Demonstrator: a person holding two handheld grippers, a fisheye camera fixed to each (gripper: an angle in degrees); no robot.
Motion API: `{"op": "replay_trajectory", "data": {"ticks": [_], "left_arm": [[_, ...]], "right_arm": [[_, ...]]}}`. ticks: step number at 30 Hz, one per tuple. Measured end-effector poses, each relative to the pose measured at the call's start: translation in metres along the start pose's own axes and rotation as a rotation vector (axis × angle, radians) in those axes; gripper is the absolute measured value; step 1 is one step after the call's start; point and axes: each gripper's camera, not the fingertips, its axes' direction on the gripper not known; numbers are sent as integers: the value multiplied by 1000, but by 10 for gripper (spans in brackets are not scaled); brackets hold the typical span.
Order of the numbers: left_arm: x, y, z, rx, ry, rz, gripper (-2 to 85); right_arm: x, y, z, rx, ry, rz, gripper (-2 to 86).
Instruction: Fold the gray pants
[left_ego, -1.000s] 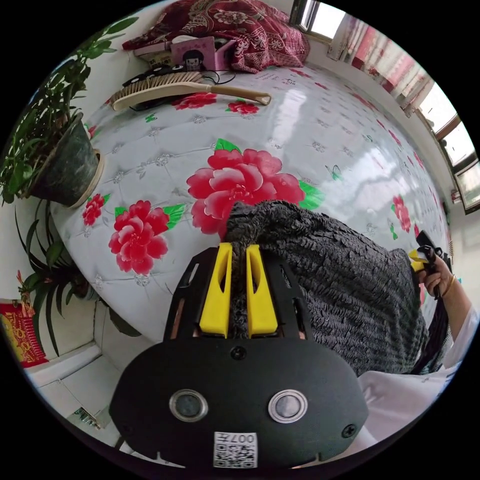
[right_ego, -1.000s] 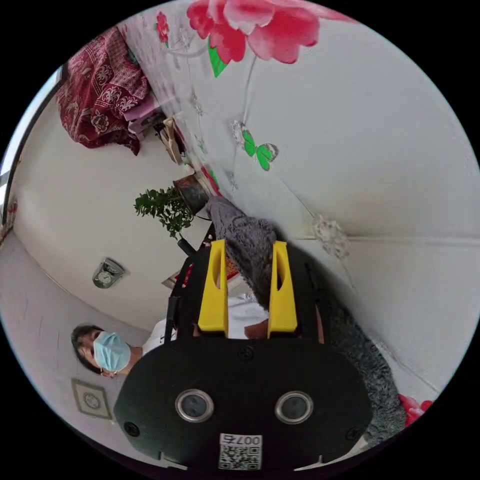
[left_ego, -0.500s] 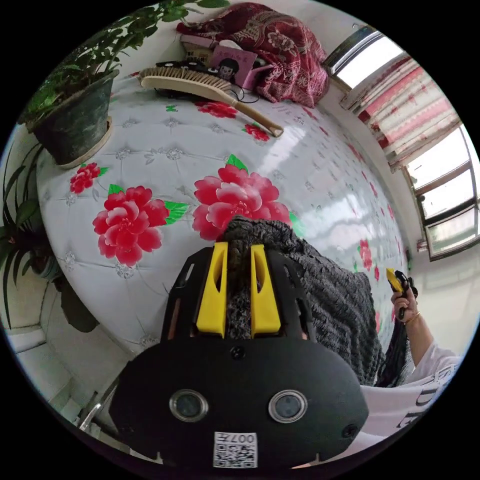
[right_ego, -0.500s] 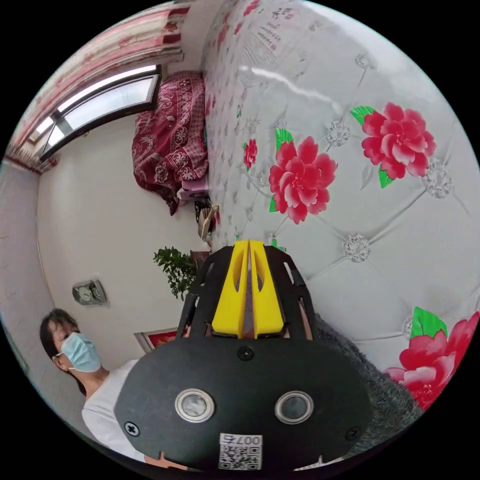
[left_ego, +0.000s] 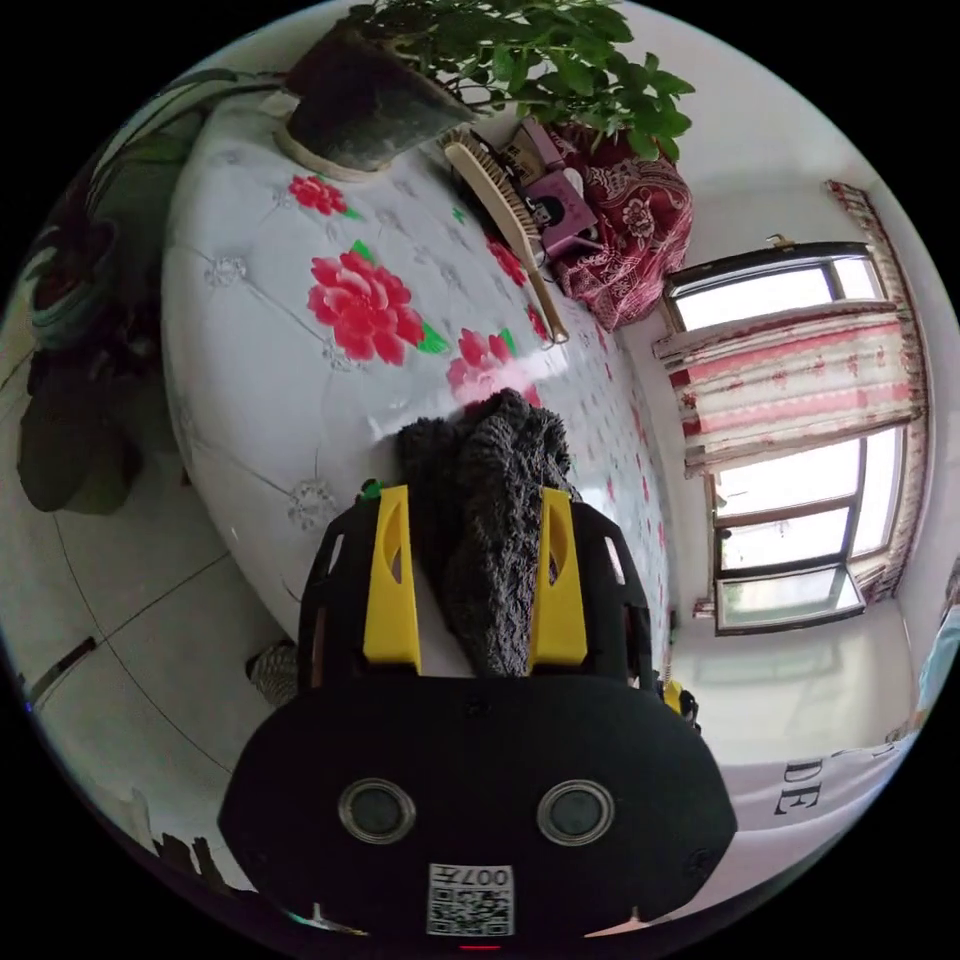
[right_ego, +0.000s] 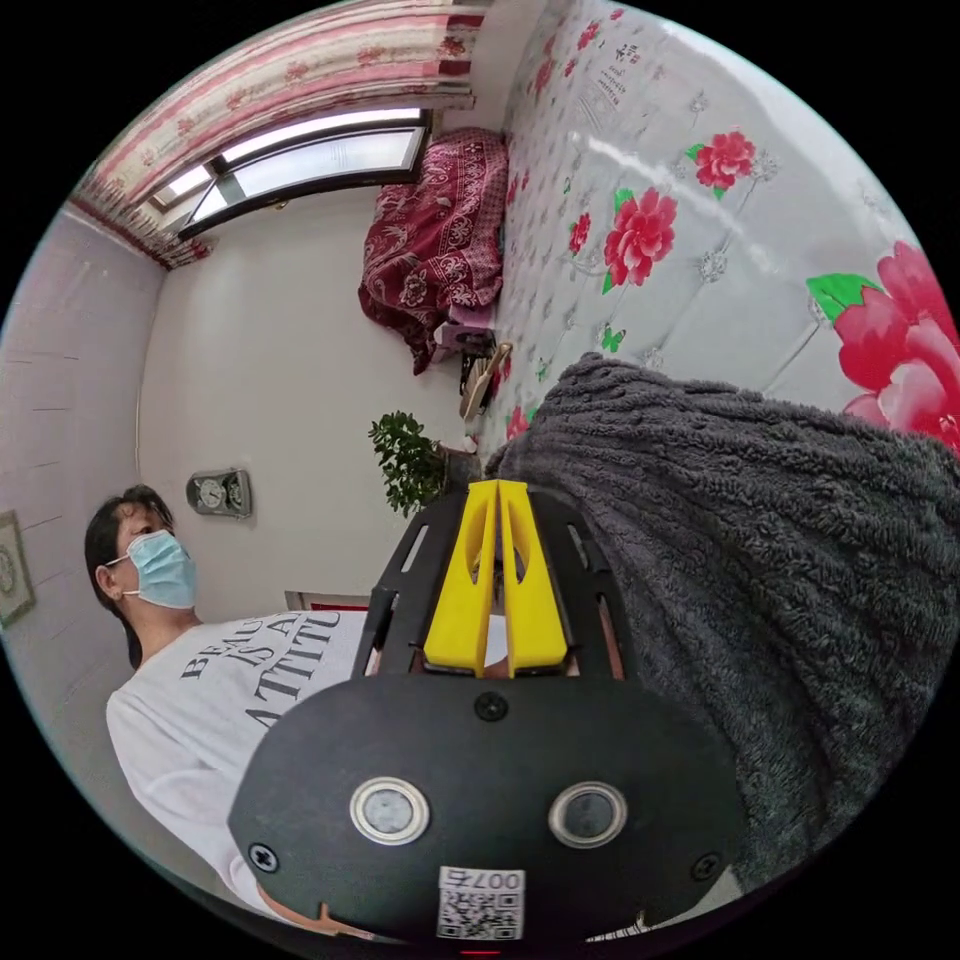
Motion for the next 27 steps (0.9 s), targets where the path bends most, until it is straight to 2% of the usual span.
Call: {"op": "replay_trajectory", "data": {"ticks": [6,8,10,11,15,20,24,27], "left_arm": [[-3,-21,35,-36,-24,20,158],[-10,-28,45,-74,34,-53,117],[-6,-24,40,4,186,-92,76],[1,-22,37,21,205,-72,72],[106,7,14,0,245,302,63],[255,101,5,-135,393,763,62],[360,233,54,-347,529,1085,62],[386,349,138,-614,508,1245,64]], "right_arm": [[-46,33,-2,11,78,-93,-3],[-57,48,-1,19,115,-114,-3],[-62,59,-2,33,130,-115,-3],[-64,67,-4,50,140,-116,-3],[-71,95,-22,131,192,-110,-3],[-82,148,-69,318,315,-90,-3],[-78,194,-102,461,358,-45,-3],[-57,231,-121,566,344,39,-3]]}}
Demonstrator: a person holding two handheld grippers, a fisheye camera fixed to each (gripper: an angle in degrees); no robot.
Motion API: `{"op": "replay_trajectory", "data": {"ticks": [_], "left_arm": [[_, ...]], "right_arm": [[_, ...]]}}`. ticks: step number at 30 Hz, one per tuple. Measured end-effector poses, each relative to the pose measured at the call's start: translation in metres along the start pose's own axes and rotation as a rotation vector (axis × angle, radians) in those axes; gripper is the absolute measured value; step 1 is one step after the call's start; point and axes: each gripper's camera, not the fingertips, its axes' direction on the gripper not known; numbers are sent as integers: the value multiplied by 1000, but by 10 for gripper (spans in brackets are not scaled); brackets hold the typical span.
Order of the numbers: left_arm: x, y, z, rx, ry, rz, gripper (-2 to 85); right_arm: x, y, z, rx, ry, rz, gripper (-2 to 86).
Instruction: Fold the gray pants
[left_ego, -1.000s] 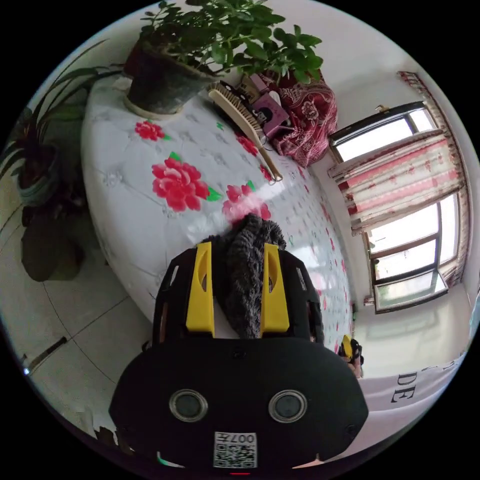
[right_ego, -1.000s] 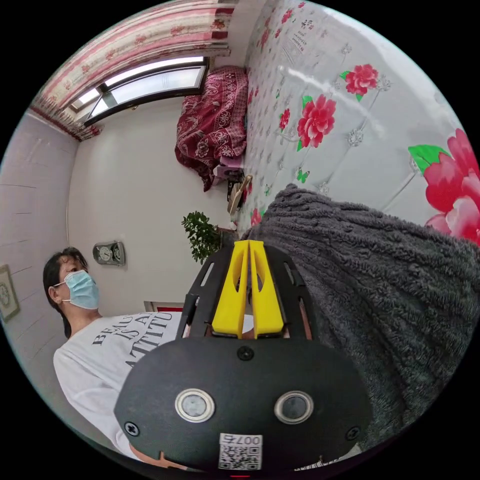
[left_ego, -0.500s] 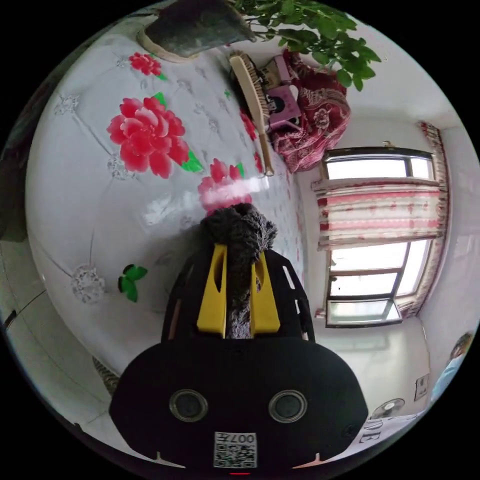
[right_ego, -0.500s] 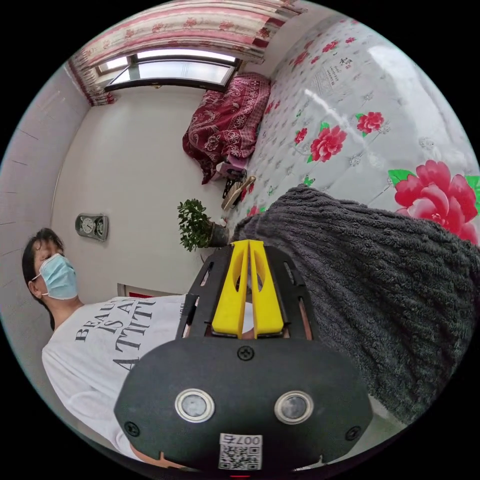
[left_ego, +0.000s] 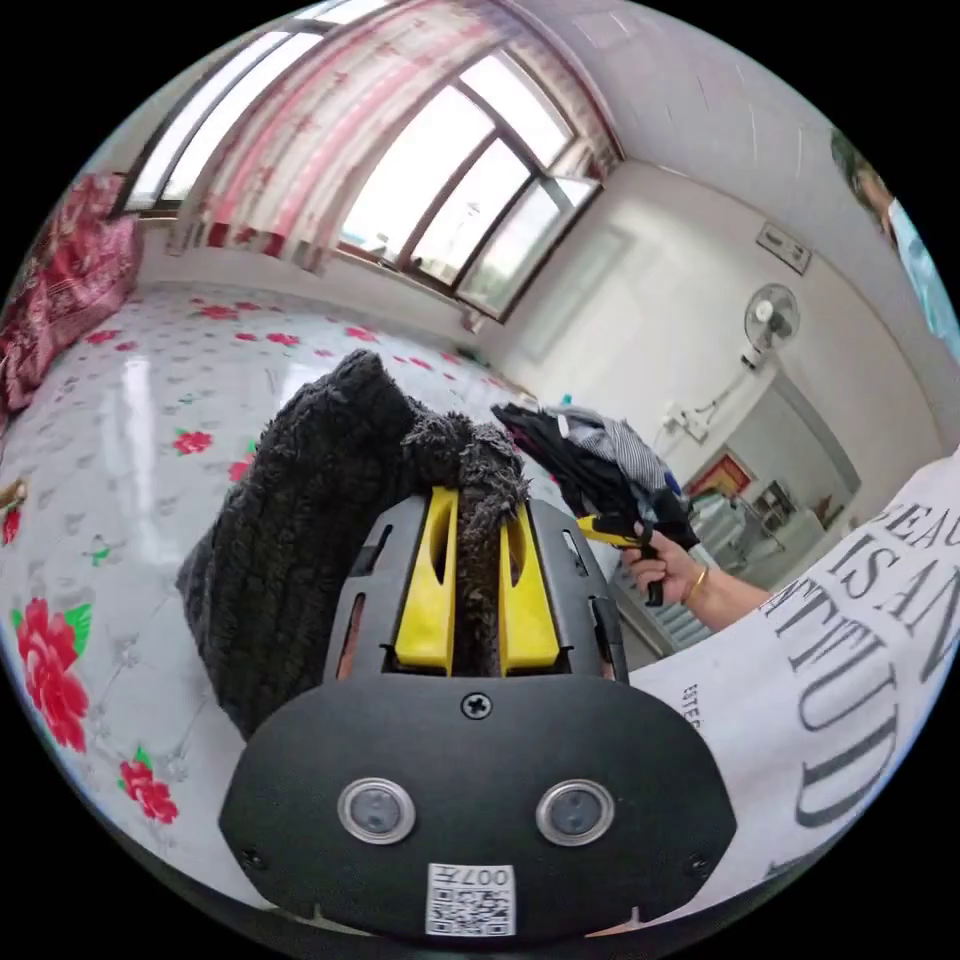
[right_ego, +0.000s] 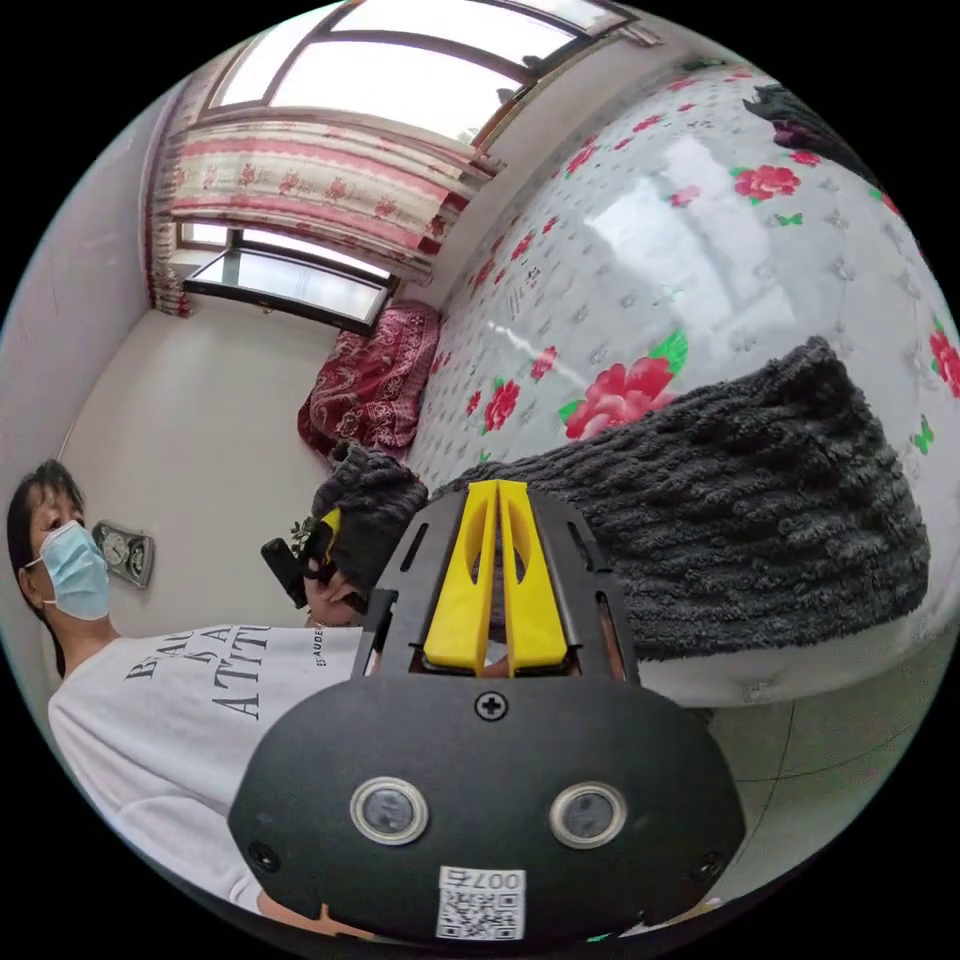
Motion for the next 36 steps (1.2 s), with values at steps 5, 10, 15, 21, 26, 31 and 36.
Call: {"op": "replay_trajectory", "data": {"ticks": [5,10,15,21,26,31,36], "left_arm": [[11,43,185,-459,-20,-4,63],[56,18,173,-321,-95,107,69],[105,41,219,-470,-97,333,120],[133,29,169,-283,-137,455,82],[47,20,147,-308,-222,96,84],[-20,38,90,-268,-320,-189,83],[-70,57,32,-207,-433,-371,81]], "right_arm": [[37,39,-18,64,35,156,-3],[51,59,-38,107,75,172,0],[74,69,-63,258,139,289,20],[105,79,-83,377,241,449,65],[142,79,-78,381,212,576,92],[156,67,-58,401,151,580,84],[165,43,-43,434,10,599,43]]}}
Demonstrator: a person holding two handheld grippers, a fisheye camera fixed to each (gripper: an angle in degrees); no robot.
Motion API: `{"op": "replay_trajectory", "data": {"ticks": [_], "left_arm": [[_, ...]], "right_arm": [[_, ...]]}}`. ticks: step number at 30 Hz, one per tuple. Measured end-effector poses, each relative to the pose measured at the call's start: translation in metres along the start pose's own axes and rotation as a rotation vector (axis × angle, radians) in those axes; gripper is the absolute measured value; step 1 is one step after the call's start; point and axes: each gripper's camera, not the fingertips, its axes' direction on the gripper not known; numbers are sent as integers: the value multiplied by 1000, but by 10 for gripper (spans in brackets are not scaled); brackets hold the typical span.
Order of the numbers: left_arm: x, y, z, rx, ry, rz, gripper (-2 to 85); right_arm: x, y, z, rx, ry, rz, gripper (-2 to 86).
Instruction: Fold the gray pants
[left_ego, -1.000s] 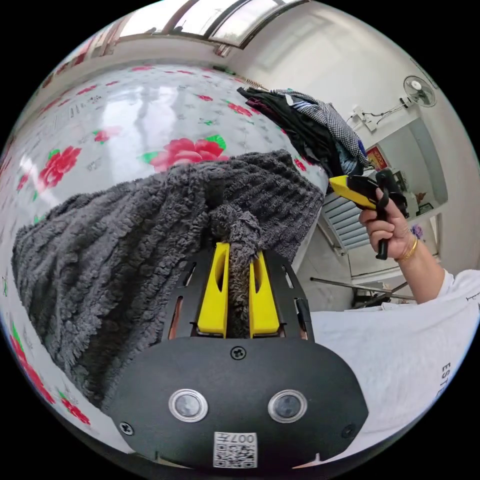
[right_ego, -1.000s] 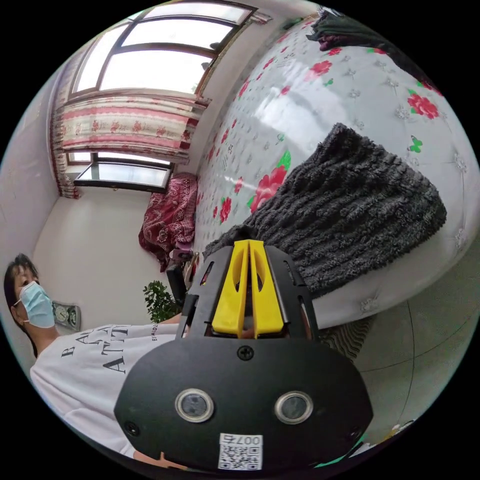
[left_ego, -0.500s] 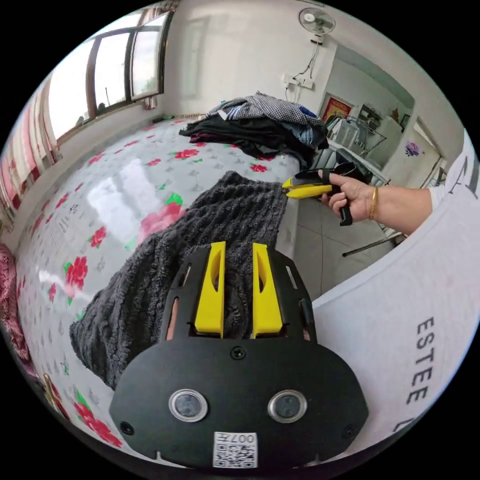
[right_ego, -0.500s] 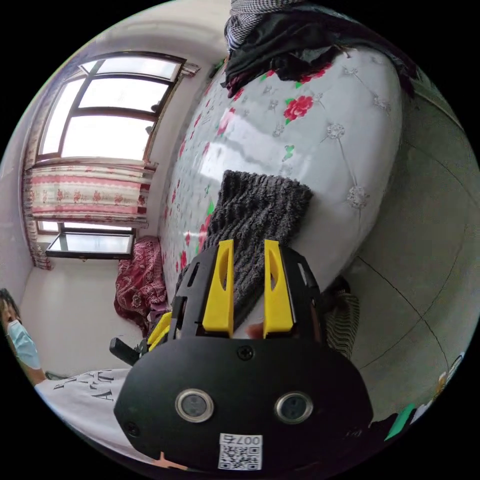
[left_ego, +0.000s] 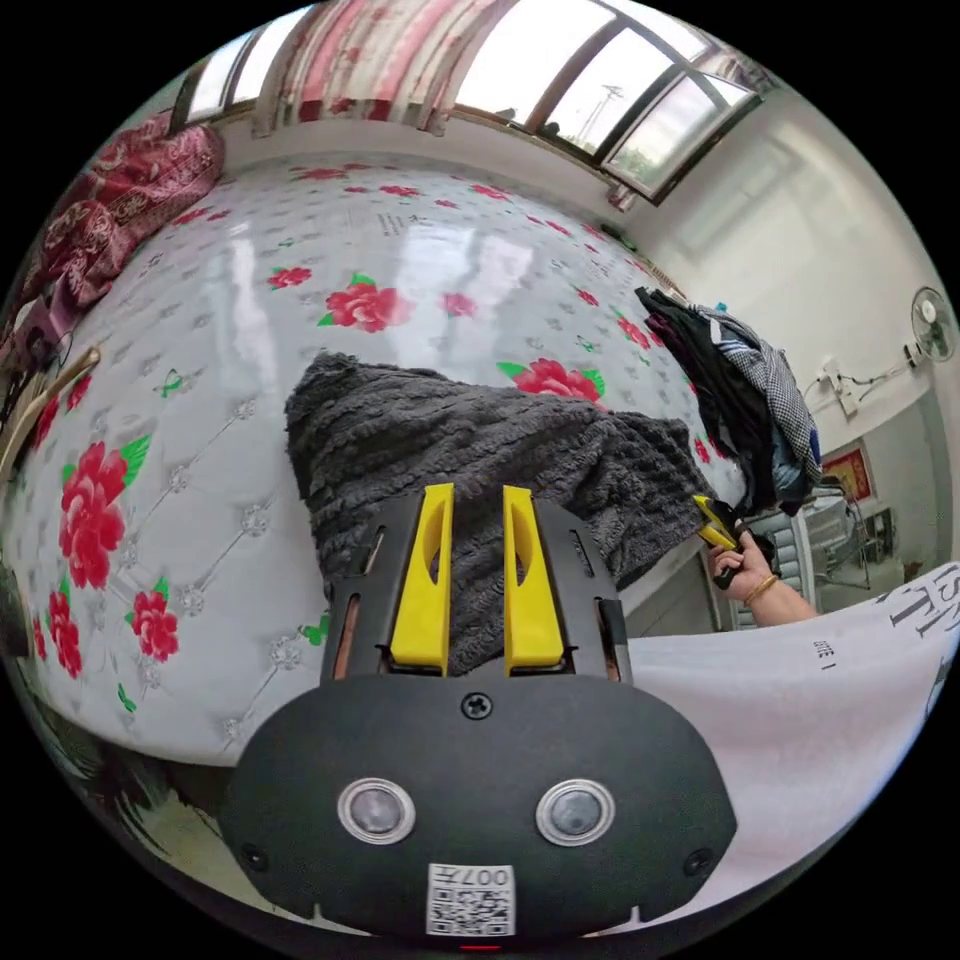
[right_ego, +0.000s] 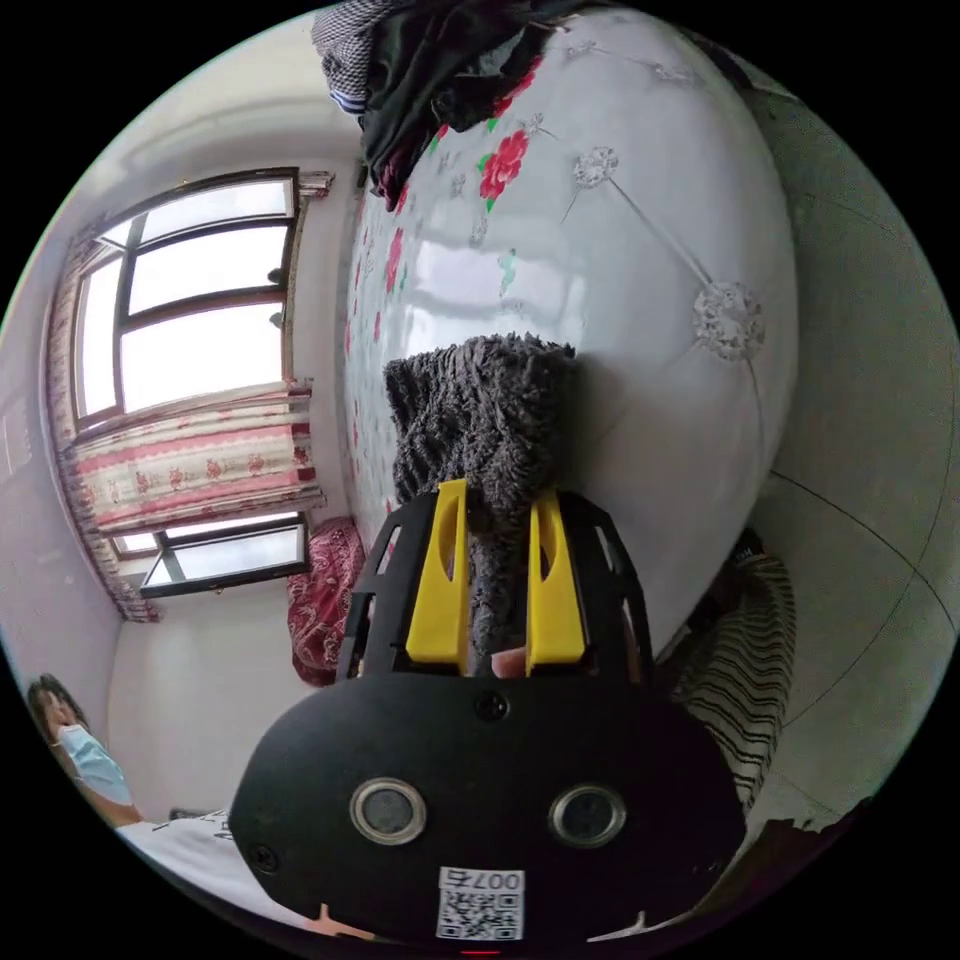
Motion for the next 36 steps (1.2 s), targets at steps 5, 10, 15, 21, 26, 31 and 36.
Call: {"op": "replay_trajectory", "data": {"ticks": [5,10,15,21,26,31,36], "left_arm": [[-62,2,-23,45,2,-177,83],[-119,8,-24,26,42,-354,87],[-157,22,-29,72,69,-432,87],[-205,29,-21,66,122,-496,97],[-233,21,-14,50,174,-453,110],[-251,-6,23,-56,287,-390,138],[-249,-32,66,-200,325,-326,125]], "right_arm": [[-135,8,32,-103,58,-448,26],[-293,110,122,-472,64,-1103,31],[-317,268,218,-898,72,-1537,47],[-228,336,336,-1319,400,-1423,77],[-275,238,266,-1026,125,-1233,94],[-227,114,217,-697,335,-859,103],[-152,77,230,-734,332,-465,114]]}}
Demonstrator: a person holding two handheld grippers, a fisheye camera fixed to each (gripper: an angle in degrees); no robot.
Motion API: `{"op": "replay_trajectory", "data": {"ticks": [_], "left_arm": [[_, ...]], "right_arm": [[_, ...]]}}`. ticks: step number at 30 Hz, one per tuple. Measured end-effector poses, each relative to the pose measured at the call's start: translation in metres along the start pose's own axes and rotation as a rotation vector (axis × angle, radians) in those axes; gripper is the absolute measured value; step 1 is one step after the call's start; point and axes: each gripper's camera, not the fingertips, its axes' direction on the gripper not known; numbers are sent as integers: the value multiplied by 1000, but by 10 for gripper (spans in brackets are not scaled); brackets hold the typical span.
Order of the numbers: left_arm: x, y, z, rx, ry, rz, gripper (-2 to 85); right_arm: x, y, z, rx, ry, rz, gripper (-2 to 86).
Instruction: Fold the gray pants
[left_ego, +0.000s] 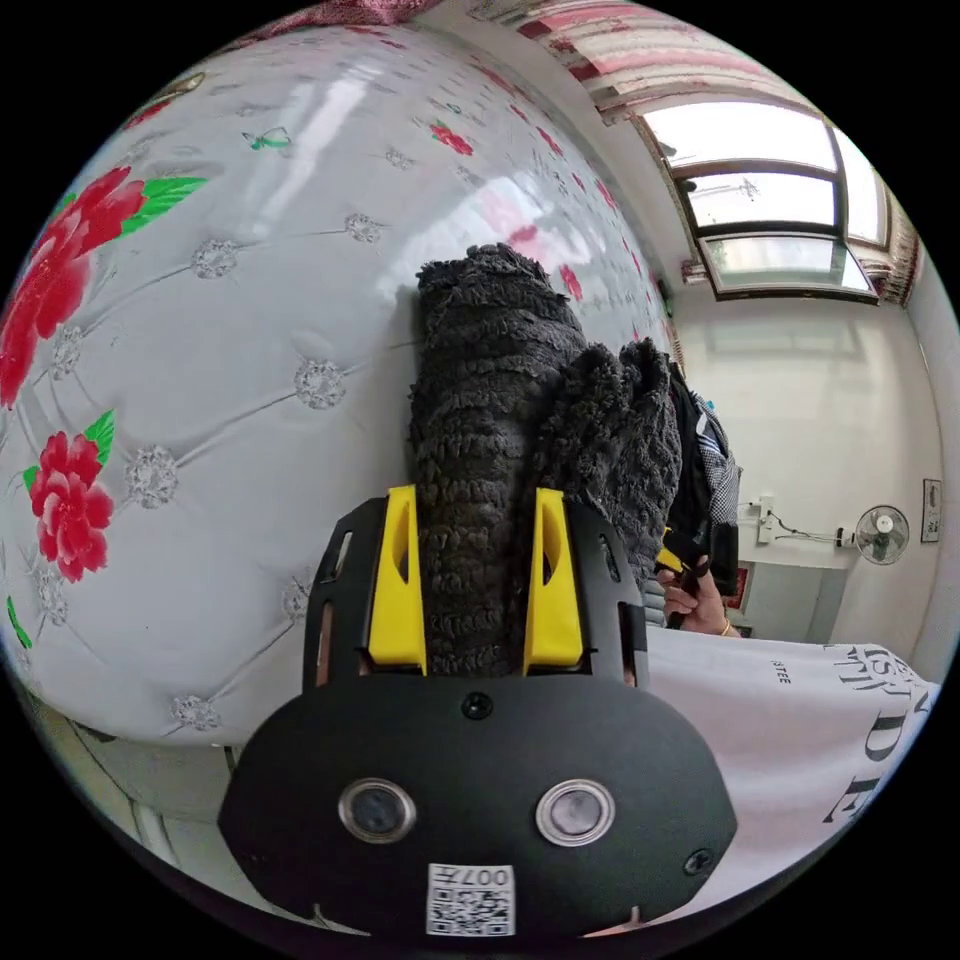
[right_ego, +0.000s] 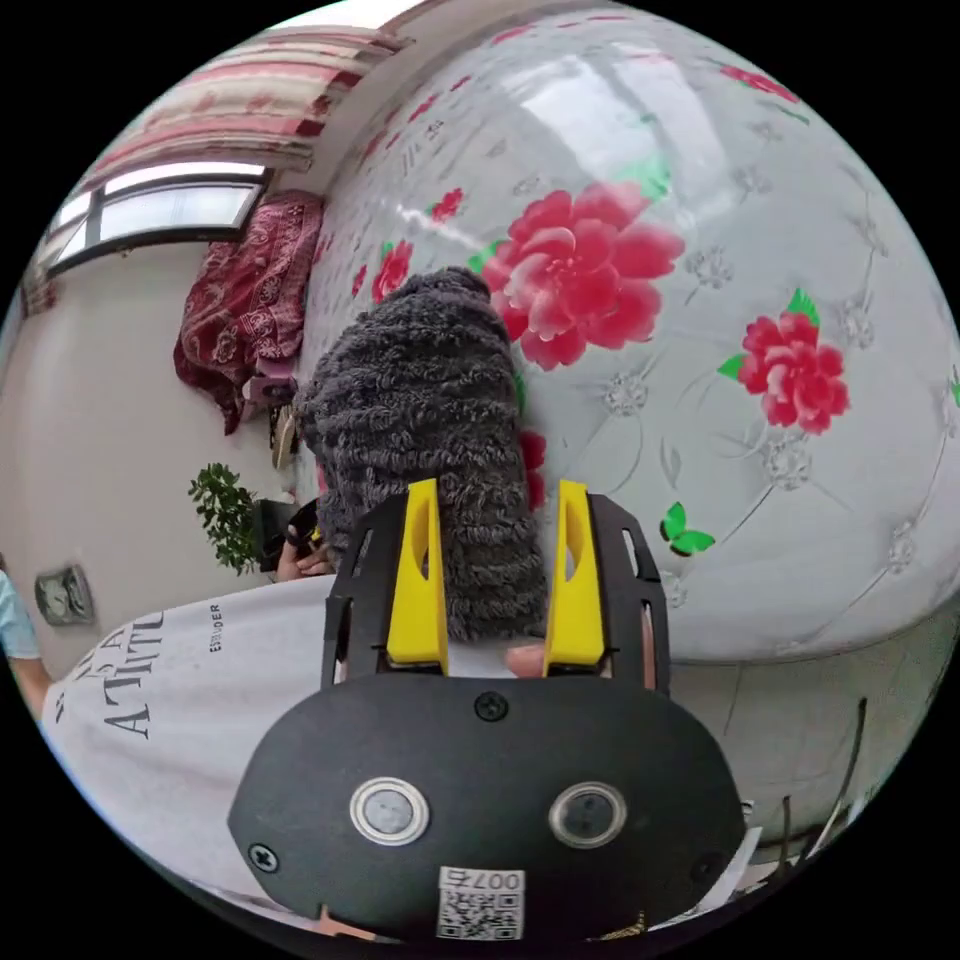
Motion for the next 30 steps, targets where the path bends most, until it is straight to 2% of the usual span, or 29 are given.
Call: {"op": "replay_trajectory", "data": {"ticks": [2,5,11,17,21,23,26,30], "left_arm": [[2,-13,6,-37,-17,33,105],[2,-38,4,-52,-30,64,83],[-39,-132,-60,117,-107,19,77],[-102,-277,-163,281,-347,-52,78],[-124,-351,-227,447,-602,-178,76],[-128,-356,-238,487,-673,-235,54],[-126,-323,-230,568,-665,-257,48],[-74,-239,-141,432,-801,-84,56]], "right_arm": [[3,-15,17,-1,-106,47,112],[-25,-46,43,-27,-55,7,109],[-103,-141,122,-40,-131,-41,102],[-249,-271,273,-84,-203,-193,95],[-336,-339,359,-137,-219,-311,91],[-369,-359,381,-149,-167,-402,86],[-374,-349,368,-137,-112,-499,72],[-343,-286,315,-108,97,-687,45]]}}
